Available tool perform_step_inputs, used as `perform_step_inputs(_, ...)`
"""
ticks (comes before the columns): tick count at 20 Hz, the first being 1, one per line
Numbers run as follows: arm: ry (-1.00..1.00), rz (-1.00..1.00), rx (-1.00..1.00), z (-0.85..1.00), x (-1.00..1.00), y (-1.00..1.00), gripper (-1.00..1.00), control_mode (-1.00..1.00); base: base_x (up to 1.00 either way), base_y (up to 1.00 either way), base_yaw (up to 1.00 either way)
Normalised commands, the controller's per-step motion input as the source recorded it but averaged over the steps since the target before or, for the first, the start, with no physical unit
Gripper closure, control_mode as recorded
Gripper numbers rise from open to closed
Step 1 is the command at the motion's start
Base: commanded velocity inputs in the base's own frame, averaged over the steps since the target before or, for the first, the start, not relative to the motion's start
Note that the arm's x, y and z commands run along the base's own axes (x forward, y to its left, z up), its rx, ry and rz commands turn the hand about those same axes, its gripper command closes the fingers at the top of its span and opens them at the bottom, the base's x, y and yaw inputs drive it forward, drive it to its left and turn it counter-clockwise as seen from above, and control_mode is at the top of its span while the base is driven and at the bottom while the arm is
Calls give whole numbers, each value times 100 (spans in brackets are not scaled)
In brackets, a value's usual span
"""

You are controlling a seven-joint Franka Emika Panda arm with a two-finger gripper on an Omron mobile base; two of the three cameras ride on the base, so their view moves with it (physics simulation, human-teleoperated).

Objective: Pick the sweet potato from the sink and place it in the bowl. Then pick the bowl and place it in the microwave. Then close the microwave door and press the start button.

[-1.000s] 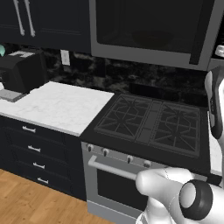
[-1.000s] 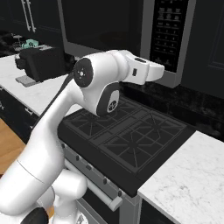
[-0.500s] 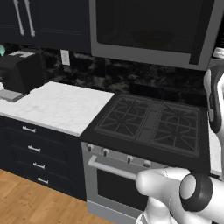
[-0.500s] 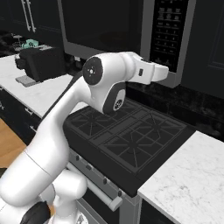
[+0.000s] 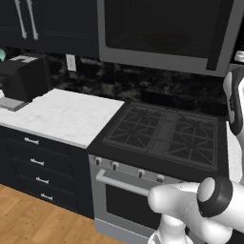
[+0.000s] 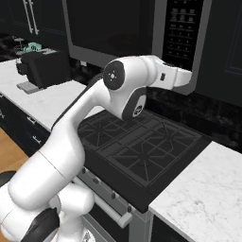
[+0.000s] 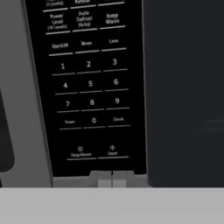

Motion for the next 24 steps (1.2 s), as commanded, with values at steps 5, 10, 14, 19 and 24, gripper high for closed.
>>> perform_step_inputs(5,0,0,0,0,16,-7,100,-100,0,0,0)
perform_step_inputs(10,0,0,0,0,21,-4,100,-100,0,0,0)
perform_step_inputs(14,0,0,0,0,21,-13,100,-100,0,0,0)
perform_step_inputs(19,0,0,0,-1,19,-13,100,-100,0,0,0)
perform_step_inputs(24,1,0,0,-9,21,-9,100,-100,0,0,0)
